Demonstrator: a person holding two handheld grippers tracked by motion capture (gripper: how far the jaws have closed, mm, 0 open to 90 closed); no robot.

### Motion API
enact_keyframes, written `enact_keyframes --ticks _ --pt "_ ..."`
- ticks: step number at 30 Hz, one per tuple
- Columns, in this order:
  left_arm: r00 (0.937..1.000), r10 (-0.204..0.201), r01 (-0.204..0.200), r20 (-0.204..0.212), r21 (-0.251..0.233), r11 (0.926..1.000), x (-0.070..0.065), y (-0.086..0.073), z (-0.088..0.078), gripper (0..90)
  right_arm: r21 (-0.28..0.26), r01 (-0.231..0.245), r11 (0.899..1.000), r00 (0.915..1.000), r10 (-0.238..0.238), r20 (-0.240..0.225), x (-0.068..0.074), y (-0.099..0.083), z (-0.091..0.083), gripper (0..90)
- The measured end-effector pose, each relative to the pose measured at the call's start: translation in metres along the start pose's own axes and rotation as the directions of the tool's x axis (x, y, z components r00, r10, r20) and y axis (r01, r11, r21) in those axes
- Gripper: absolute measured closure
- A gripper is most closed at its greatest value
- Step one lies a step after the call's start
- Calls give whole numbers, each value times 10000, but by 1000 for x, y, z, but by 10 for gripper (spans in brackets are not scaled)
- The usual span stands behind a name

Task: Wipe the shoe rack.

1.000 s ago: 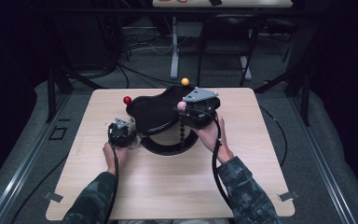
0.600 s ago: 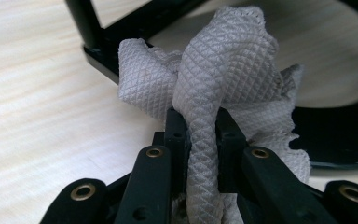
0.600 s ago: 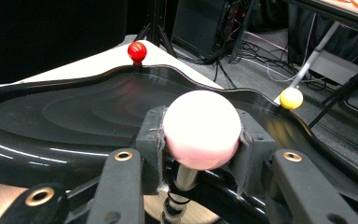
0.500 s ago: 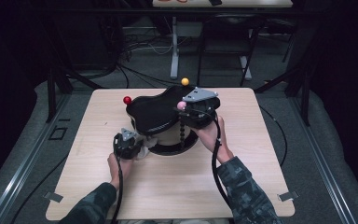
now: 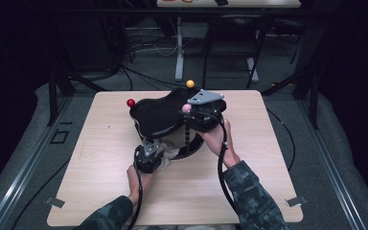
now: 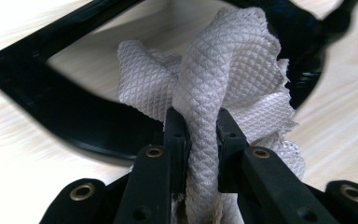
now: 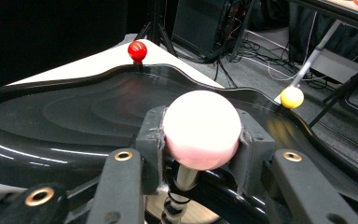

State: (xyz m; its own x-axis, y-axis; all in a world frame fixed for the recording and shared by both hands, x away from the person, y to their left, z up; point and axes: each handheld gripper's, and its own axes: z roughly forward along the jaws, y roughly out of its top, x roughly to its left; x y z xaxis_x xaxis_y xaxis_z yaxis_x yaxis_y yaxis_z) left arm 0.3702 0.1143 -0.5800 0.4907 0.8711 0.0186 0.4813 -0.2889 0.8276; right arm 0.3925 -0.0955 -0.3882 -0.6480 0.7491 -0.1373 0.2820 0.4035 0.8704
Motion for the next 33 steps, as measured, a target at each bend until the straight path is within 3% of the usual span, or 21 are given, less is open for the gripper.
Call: enact_keyframes --ticks 1,8,10,12,13,21,29,33 --pt "9996 272 -271 -57 137 9995 -2 1 -1 785 0 0 10000 10000 0 0 0 0 0 602" --pt "9989 365 -366 302 0 9993 -19 9 5 784 13 -7 10000 10000 7 2 0 0 0 602" --pt "9976 594 -593 346 -48 9982 -23 10 7 784 10 -20 10000 10000 20 9 0 0 0 603" --pt "9985 387 -379 385 -215 9990 -30 11 10 784 6 -28 10000 10000 28 -5 0 0 0 603" --pt "9974 591 -583 422 -203 9981 -32 12 10 784 6 -28 10000 10000 28 -5 0 0 0 603" --pt "9892 1060 -1058 1016 -79 9944 -52 18 16 785 8 -16 10000 10000 16 33 -1 0 0 603" --pt "9860 813 -835 1458 88 9965 -43 9 2 786 16 -39 10000 10000 39 5 -1 0 0 602" --pt "9871 860 -903 1352 253 9956 -30 3 -7 785 33 -30 10000 10000 30 -2 -2 0 -1 602"
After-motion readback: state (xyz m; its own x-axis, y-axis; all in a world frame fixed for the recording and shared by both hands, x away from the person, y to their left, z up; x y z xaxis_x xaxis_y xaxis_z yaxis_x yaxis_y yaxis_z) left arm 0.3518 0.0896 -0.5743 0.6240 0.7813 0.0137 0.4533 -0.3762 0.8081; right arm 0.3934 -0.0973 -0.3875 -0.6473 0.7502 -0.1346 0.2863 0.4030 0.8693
